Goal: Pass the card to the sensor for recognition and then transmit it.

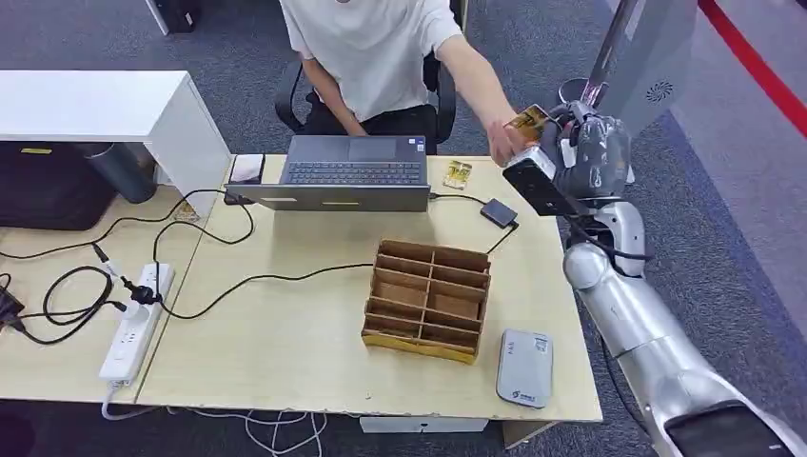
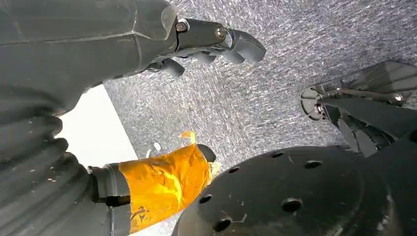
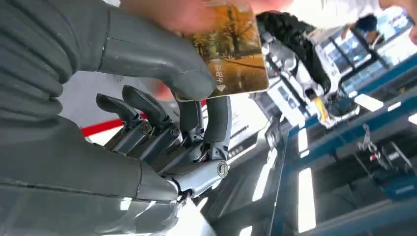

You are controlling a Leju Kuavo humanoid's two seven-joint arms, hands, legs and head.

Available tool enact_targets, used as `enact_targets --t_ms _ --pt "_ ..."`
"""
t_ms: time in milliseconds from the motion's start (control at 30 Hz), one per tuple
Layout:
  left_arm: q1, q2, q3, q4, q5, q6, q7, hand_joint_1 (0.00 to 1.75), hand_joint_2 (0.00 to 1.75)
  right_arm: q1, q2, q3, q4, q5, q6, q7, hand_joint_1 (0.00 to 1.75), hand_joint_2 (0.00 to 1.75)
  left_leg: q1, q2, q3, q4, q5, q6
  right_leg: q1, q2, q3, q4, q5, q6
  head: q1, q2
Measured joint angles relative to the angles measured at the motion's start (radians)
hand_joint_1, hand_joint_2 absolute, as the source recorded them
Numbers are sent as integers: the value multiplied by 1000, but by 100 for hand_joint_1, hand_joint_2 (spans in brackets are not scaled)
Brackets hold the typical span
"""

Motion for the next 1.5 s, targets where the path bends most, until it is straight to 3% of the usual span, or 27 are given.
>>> enact_targets --t_ms 133,167,333,667,833,933,1200,1300,1500 --pt "0 0 0 0 0 -2 0 0 175 -10 12 0 32 7 0 0 175 175 0 -1 -1 0 0 0 0 -1 0 0 0 0 0 0" --pt "0 0 0 0 0 -5 0 0 175 -8 14 0 38 15 3 0 0 175 0 -2 -1 0 0 0 0 -2 0 0 0 0 0 0" --pt "0 0 -4 0 -2 4 -51 0 175 7 18 -5 46 37 9 0 0 175 0 -2 -1 1 0 0 0 -2 0 -1 0 0 0 0" --pt "0 0 -5 0 6 11 -51 0 175 32 13 -23 37 63 12 10 0 175 0 -2 -1 1 0 0 0 -1 -1 -1 0 0 0 0" --pt "2 1 -5 0 12 4 -9 0 175 91 -85 -75 -18 187 1 124 0 175 0 -4 -1 1 0 0 0 -4 0 -1 0 0 0 0" --pt "3 0 -4 0 22 7 0 0 175 154 -162 -128 -49 180 4 133 0 175 0 -7 -2 2 -1 2 0 -6 1 -3 0 0 0 0" --pt "18 -5 11 0 42 21 25 0 175 466 -348 -421 -182 195 17 109 0 175 -1 -12 -1 3 -5 8 0 -11 5 -7 -4 6 0 0" --pt "20 -10 22 0 47 49 44 0 175 633 -406 -593 -230 179 26 82 0 175 -1 -17 -1 3 -8 11 0 -17 8 -7 -8 10 0 0" --pt "22 -13 38 0 50 67 64 0 175 830 -414 -953 -256 279 110 -10 0 175 -2 -13 0 2 -11 12 -2 -13 8 -7 -9 11 0 0"
